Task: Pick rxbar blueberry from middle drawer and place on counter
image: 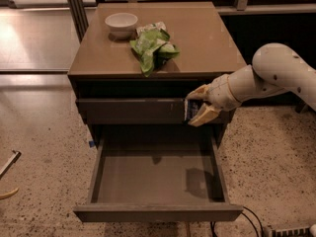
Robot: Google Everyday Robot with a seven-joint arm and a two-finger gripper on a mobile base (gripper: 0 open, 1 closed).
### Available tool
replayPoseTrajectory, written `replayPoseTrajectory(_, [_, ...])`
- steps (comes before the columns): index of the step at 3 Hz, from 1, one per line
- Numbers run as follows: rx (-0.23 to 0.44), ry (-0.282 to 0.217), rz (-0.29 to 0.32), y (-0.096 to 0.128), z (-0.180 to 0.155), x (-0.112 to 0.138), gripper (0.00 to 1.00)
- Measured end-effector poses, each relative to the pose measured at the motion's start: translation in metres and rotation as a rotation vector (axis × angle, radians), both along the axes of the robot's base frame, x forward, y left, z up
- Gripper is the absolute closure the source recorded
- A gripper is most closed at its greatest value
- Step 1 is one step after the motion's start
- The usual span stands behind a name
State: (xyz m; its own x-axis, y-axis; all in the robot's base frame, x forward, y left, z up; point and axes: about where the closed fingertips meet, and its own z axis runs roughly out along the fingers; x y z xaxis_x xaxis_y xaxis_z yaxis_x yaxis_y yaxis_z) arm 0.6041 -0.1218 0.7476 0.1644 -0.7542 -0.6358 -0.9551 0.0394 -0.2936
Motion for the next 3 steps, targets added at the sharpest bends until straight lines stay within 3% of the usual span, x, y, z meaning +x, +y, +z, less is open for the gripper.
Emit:
replayPoseTrajectory(1, [-0.006, -0.095, -0.035, -0.013, 0.043, 0.015, 1.0])
replayPoseTrajectory(3, [0.032, -0.181, -0.095, -0.031, 0.088, 0.053, 1.0])
